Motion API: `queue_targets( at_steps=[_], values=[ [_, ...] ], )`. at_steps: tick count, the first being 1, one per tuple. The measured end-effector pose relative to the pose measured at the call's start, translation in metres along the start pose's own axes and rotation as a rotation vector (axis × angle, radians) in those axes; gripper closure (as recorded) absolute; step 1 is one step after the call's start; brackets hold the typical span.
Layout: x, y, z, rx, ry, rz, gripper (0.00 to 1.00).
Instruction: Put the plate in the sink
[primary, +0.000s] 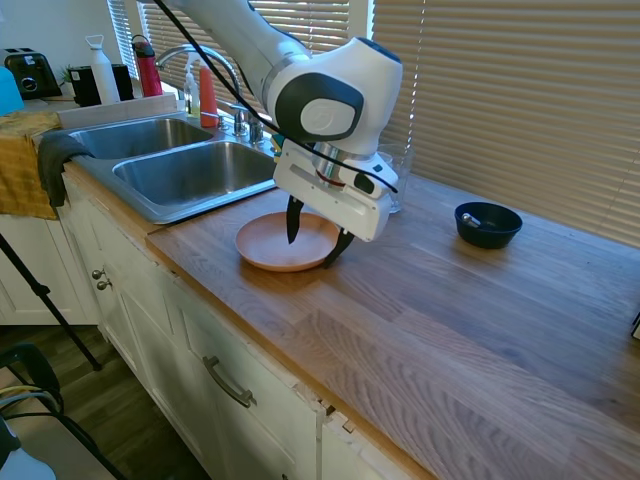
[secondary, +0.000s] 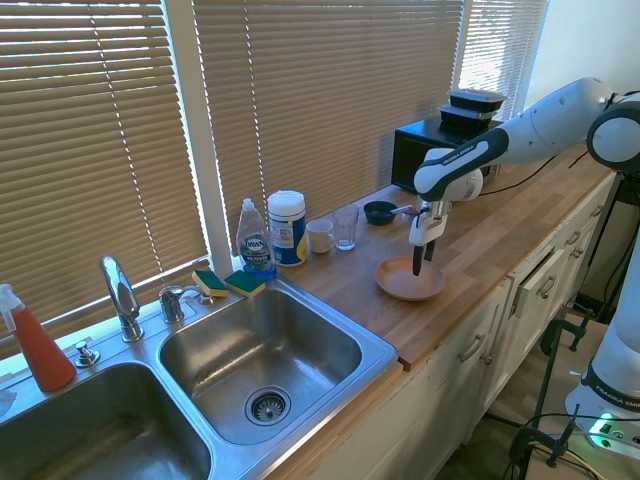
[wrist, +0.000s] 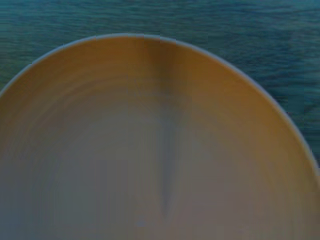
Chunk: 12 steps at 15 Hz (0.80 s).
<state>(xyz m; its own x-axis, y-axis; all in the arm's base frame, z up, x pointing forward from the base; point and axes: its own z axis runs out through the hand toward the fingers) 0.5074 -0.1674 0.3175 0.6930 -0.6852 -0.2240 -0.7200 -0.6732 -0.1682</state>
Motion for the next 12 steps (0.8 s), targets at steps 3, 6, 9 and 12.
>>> queue_targets(
  at_steps=[3, 6, 9, 12],
  values=[
    [0.003, 0.0, 0.002, 0.001, -0.005, -0.004, 1.0],
    [0.009, -0.001, 0.003, 0.005, -0.012, -0.005, 1.0],
    [0.014, -0.003, 0.005, 0.004, -0.019, -0.002, 1.0],
    [0.017, -0.001, 0.006, 0.004, -0.022, 0.002, 1.0]
  ],
)
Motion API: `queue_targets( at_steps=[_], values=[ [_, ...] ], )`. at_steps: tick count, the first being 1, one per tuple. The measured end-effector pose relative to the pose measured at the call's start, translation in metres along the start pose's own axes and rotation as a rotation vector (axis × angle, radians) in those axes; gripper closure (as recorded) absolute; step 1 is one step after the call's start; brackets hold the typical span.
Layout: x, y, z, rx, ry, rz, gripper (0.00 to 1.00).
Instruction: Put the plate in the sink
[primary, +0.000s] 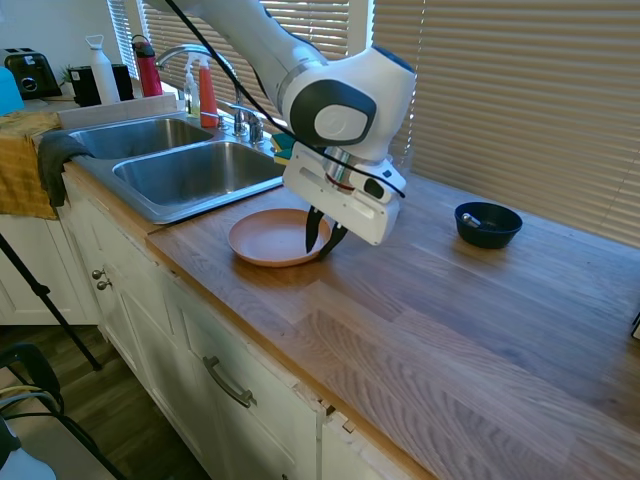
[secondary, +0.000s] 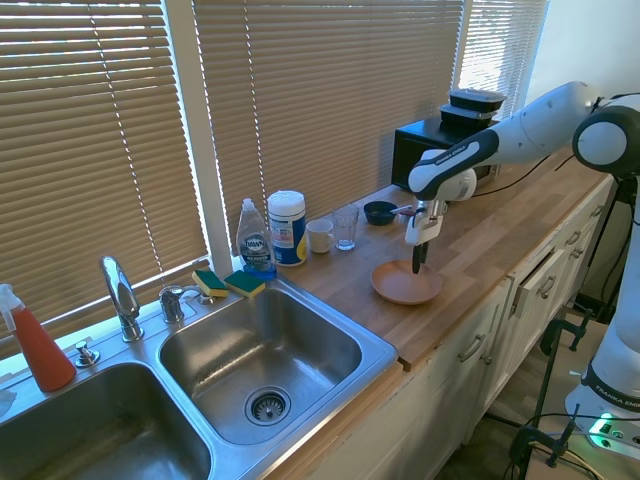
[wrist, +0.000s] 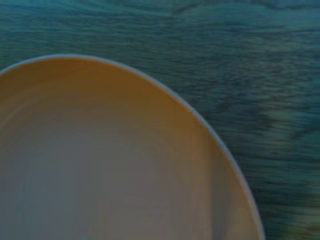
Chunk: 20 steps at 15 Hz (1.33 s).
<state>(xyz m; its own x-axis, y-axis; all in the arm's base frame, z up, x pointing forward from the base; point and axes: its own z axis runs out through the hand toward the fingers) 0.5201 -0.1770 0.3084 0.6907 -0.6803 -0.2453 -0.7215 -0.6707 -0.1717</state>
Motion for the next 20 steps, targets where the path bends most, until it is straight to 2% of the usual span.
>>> queue_targets(
  at_steps=[5, 10, 13, 16, 20],
  values=[
    [0.002, -0.002, -0.005, 0.014, -0.006, 0.0, 1.0],
    [0.003, -0.005, -0.013, 0.07, -0.057, -0.025, 1.0],
    [0.004, -0.012, -0.026, 0.099, -0.065, -0.035, 1.0],
    [-0.006, -0.03, -0.05, 0.128, -0.039, -0.047, 1.0],
    [-0.048, -0.091, -0.064, 0.132, -0.026, -0.058, 1.0]
  ],
)
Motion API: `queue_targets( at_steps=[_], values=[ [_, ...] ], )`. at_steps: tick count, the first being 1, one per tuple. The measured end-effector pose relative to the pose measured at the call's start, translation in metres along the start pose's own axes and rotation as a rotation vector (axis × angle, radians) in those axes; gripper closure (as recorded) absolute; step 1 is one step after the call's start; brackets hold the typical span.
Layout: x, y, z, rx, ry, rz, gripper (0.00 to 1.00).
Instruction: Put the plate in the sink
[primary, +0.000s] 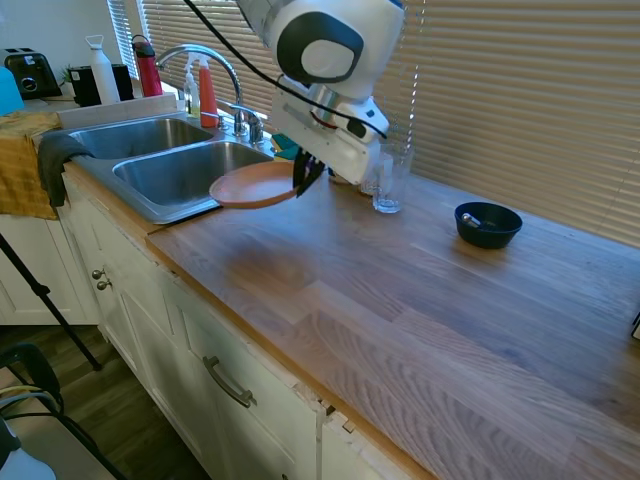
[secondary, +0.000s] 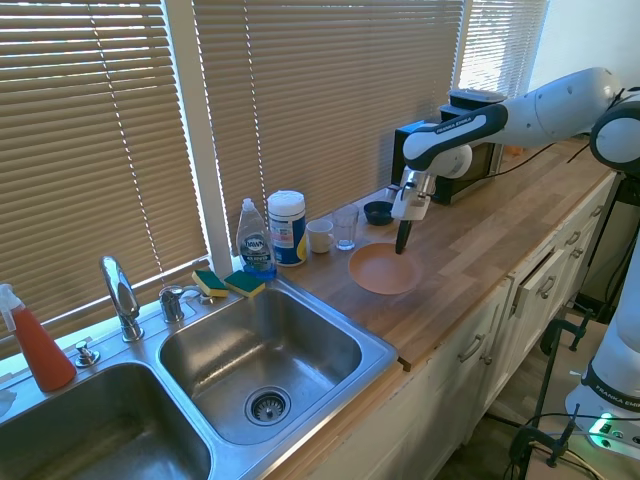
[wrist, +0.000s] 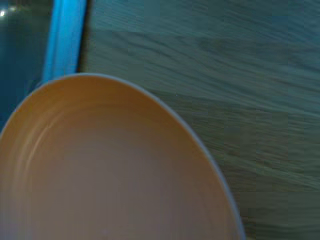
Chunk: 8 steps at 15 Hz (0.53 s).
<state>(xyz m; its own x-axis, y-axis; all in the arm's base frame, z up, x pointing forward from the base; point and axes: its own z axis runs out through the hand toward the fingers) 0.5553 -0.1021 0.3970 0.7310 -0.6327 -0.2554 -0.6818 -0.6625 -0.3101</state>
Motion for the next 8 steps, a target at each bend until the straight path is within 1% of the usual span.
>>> queue_targets(
  at_steps=[5, 8],
  values=[
    [-0.049, -0.093, 0.015, -0.049, 0.031, -0.042, 1.0],
    [-0.077, -0.148, 0.035, -0.09, 0.052, -0.077, 1.0]
  ],
)
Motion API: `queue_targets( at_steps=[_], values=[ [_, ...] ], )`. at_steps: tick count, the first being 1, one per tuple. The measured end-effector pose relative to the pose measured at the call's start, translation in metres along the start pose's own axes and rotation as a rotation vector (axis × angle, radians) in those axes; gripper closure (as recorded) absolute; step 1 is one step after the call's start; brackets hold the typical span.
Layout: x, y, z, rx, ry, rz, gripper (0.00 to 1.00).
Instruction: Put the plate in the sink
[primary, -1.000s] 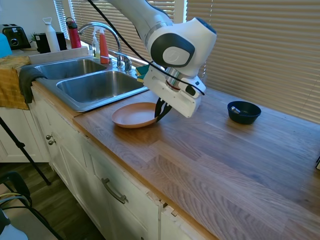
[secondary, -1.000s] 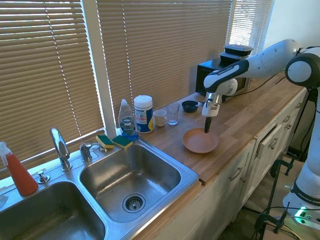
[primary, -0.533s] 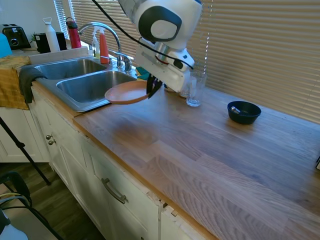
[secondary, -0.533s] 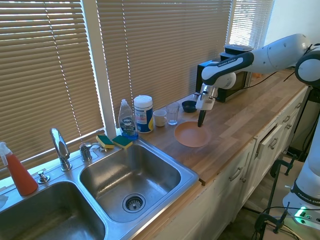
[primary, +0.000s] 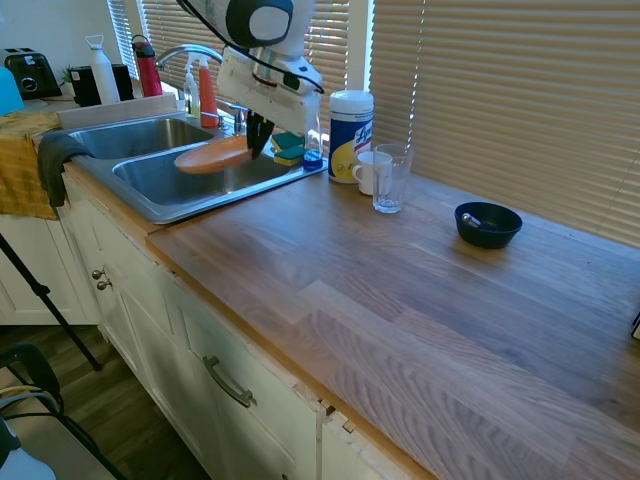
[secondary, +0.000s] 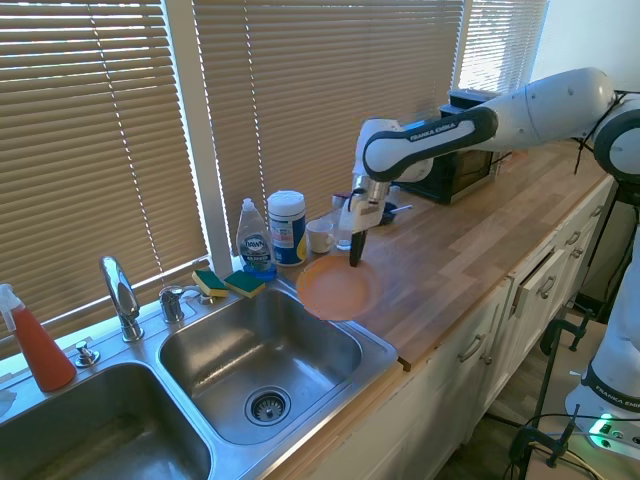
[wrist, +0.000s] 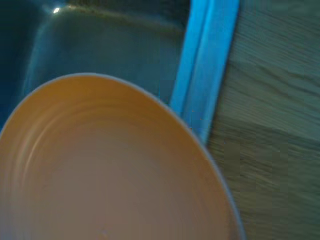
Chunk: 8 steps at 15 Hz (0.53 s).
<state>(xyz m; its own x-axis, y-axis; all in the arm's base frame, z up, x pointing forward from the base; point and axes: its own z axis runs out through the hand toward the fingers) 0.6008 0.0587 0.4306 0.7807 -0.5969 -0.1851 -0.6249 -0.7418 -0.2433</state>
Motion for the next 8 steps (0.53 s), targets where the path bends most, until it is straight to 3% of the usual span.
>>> queue_targets(
  at_steps=[8],
  values=[
    [-0.044, -0.126, 0.101, -0.148, 0.058, -0.035, 1.0]
  ],
)
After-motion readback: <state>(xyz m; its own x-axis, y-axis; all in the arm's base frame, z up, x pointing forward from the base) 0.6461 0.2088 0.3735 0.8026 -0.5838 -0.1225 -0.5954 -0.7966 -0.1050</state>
